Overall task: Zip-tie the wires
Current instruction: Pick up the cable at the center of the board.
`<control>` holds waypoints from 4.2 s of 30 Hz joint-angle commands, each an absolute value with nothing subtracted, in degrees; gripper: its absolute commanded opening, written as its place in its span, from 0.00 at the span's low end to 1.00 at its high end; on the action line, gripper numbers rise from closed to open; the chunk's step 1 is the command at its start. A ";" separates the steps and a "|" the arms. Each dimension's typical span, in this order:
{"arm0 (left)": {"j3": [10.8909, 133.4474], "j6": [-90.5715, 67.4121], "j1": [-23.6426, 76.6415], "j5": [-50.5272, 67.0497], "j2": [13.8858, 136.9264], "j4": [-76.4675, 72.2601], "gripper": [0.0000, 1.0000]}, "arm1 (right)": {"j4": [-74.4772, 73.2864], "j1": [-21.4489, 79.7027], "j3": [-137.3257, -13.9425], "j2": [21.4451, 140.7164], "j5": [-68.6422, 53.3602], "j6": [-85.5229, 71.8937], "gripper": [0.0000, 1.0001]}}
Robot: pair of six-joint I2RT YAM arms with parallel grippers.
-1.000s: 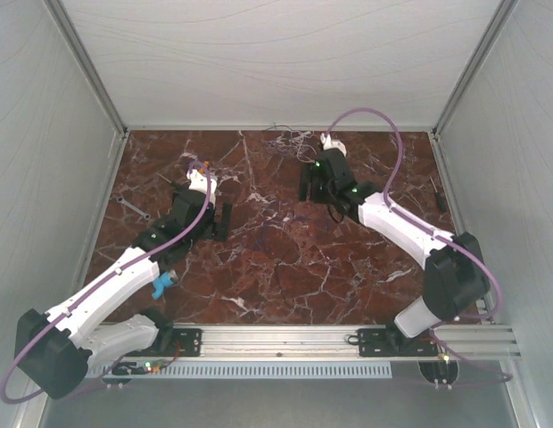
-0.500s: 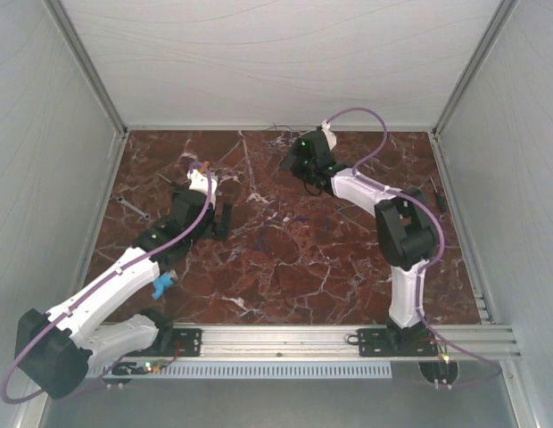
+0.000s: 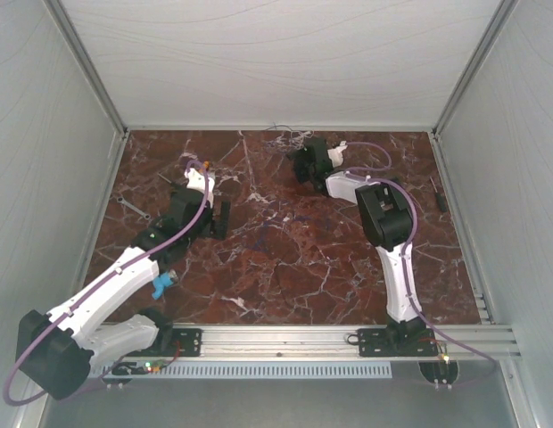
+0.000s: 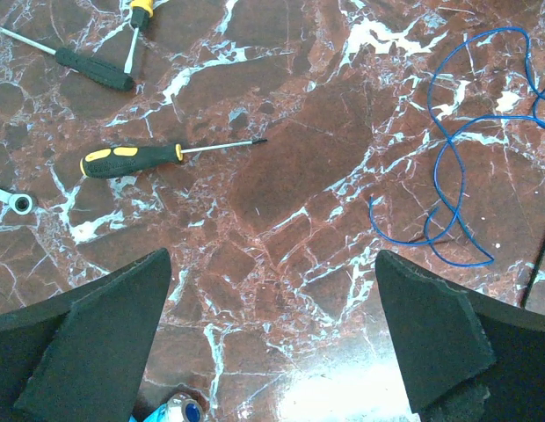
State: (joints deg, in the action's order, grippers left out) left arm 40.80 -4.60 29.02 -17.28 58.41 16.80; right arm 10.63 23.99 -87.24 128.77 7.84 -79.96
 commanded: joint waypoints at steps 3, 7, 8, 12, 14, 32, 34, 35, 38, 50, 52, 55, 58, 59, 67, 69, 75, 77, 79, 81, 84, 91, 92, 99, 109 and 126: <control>41.05 -3.92 28.15 -15.78 58.45 14.33 1.00 | 14.99 23.86 -91.75 133.47 11.92 -90.99 0.50; 40.96 -3.95 27.80 -15.41 58.60 14.27 1.00 | 14.60 24.07 -92.55 135.52 13.19 -93.77 0.48; 40.98 -3.93 27.78 -15.34 58.61 14.31 1.00 | 14.41 24.08 -93.02 136.05 13.21 -94.40 0.48; 40.98 -3.95 27.60 -15.04 58.71 14.20 1.00 | 13.42 24.16 -95.60 138.97 12.82 -95.79 0.47; 40.97 -3.95 27.51 -14.92 58.78 14.27 1.00 | 12.86 24.30 -96.71 140.17 12.72 -96.41 0.47; 40.78 -3.86 27.08 -14.20 58.78 14.07 0.99 | 15.15 23.99 -94.97 140.75 12.39 -98.14 0.00; 40.78 -3.82 27.07 -14.03 58.79 14.06 0.99 | 15.44 23.75 -93.38 138.54 12.14 -97.39 0.00; 40.85 -3.86 27.03 -14.06 58.80 14.08 0.99 | 15.37 23.67 -92.60 137.21 11.75 -96.91 0.00; 40.87 -3.86 26.98 -14.03 58.66 14.16 0.99 | 15.24 23.16 -90.32 133.25 9.90 -95.02 0.00; 40.96 -3.65 26.98 -14.33 58.67 14.39 1.00 | 12.68 21.93 -77.16 115.25 4.52 -87.40 0.00; 40.96 -3.66 26.95 -14.33 58.67 14.47 0.99 | 10.73 21.67 -76.92 113.40 3.73 -85.99 0.00; 40.96 -3.62 26.93 -14.53 58.64 14.43 0.99 | 8.55 21.23 -76.99 110.59 3.42 -82.42 0.00; 40.87 -3.55 26.91 -14.75 58.76 14.42 0.99 | 5.26 20.88 -79.01 108.31 3.60 -77.75 0.00; 40.87 -3.53 26.90 -14.80 58.79 14.44 1.00 | 3.89 20.72 -80.20 107.73 3.41 -75.99 0.00; 40.91 -3.42 26.89 -15.20 58.75 14.60 0.99 | 0.85 20.57 -88.29 103.61 2.83 -60.62 0.00; 40.89 -3.43 26.90 -15.23 58.80 14.65 0.99 | 0.54 20.46 -92.19 104.15 1.12 -55.40 0.00; 40.79 -3.42 26.89 -15.49 58.89 14.60 0.99 | 2.12 20.22 -102.32 105.87 -8.51 -42.58 0.00; 40.79 -3.36 26.89 -15.60 58.87 14.67 1.00 | 3.87 20.21 -104.63 105.95 -11.43 -39.16 0.00; 40.88 -3.32 26.89 -15.54 58.89 14.63 0.99 | 5.97 20.21 -106.50 106.15 -13.85 -36.03 0.00; 40.86 -3.34 26.89 -15.55 58.87 14.59 1.00 | 7.32 20.19 -108.31 106.33 -16.07 -33.49 0.00; 40.87 -3.32 26.85 -15.64 58.89 14.60 0.99 | 8.60 20.33 -110.35 106.07 -18.29 -29.46 0.00; 40.79 -3.26 26.89 -16.00 58.70 14.60 0.99 | 11.88 20.29 -108.36 103.54 -23.48 -22.99 0.00; 40.78 -3.24 26.89 -15.93 58.63 14.64 0.99 | 12.44 20.30 -107.55 102.93 -24.05 -22.56 0.00; 40.87 -4.17 26.88 -15.75 57.79 14.21 0.99 | 15.79 20.47 -104.02 99.35 -32.16 -22.94 0.00; 41.55 -9.88 26.89 -11.45 52.66 10.96 1.00 | 21.24 22.17 -100.45 92.86 -35.60 -24.25 0.00; 36.91 -26.75 26.89 7.28 49.00 -15.30 1.00 | 26.82 25.45 -113.38 93.61 -29.68 -19.68 0.00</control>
